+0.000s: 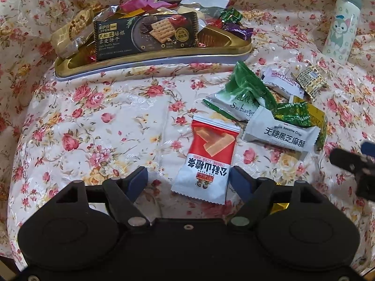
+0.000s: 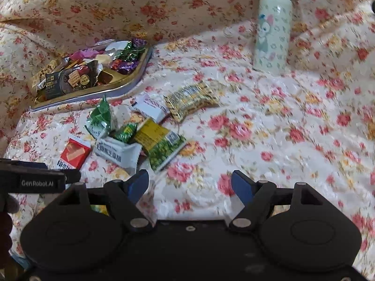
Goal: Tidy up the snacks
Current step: 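Grasp the red-white wafer pack with left gripper while right grasps yellow-green pack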
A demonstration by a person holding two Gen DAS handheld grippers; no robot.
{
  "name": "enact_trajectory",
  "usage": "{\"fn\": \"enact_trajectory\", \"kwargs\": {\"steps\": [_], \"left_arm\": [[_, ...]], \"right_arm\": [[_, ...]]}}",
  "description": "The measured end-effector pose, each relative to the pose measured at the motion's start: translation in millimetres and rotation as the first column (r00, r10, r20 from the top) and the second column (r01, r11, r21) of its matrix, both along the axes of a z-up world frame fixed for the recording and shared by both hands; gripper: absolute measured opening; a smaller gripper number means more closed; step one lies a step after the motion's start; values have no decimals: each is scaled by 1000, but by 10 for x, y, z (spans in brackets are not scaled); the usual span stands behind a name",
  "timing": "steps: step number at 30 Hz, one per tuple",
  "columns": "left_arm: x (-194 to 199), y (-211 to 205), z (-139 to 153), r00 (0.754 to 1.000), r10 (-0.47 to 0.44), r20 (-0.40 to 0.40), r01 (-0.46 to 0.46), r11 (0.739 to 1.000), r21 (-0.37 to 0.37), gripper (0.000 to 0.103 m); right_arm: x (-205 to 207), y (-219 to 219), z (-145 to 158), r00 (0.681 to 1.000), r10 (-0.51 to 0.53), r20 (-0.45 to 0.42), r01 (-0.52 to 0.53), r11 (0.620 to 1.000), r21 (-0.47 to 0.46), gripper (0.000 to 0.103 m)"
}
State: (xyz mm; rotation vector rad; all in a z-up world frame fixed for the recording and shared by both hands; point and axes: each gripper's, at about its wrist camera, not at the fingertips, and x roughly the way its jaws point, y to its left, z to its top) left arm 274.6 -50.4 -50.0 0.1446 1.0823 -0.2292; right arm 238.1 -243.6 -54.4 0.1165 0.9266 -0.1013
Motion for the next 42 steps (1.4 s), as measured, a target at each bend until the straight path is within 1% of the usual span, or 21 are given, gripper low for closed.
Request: {"fn": "enact_trajectory", "kwargs": {"steps": [3, 6, 12, 20, 23, 26, 28, 30, 31, 33, 42], "left_arm": [[13, 0, -21, 1000, 0, 4, 0, 1000, 2, 88], [36, 16, -36, 1000, 1, 1, -1, 1000, -1, 90], [38, 17, -37, 1000, -1, 3, 1, 1000, -8, 91], [39, 19, -43, 1000, -4, 9, 4, 1000, -15, 91], [39, 19, -42, 1000, -3, 9, 4, 1000, -15, 92], [40, 14, -40, 1000, -1, 10, 1, 1000, -13, 92], [41, 11, -39, 1000, 1, 9, -1, 1000, -13, 92], [43, 9, -38, 1000, 2, 8, -2, 1000, -12, 93], [45, 8, -38, 1000, 3, 7, -3, 1000, -11, 93], [45, 7, -40, 1000, 4, 7, -4, 1000, -10, 93], [46, 5, -40, 1000, 3, 7, -3, 1000, -10, 94]], "right_arm": [[157, 21, -45, 1000, 25, -14, -25, 1000, -7, 81], [300, 24, -89, 999, 45, -24, -46, 999, -15, 81], [529, 70, -154, 994, 96, -43, -97, 995, -32, 81], [691, 207, -230, 981, 192, -32, -194, 977, -91, 81], [739, 230, -233, 978, 208, -31, -210, 973, -92, 81], [774, 241, -233, 977, 211, -32, -213, 974, -81, 76], [778, 256, -224, 977, 212, -34, -214, 974, -77, 71], [773, 273, -205, 977, 212, -34, -214, 974, -71, 59], [771, 284, -194, 977, 213, -35, -215, 974, -67, 55], [763, 306, -180, 977, 208, -39, -211, 976, -64, 41], [737, 286, -137, 989, 121, -85, -125, 991, -42, 37]]}}
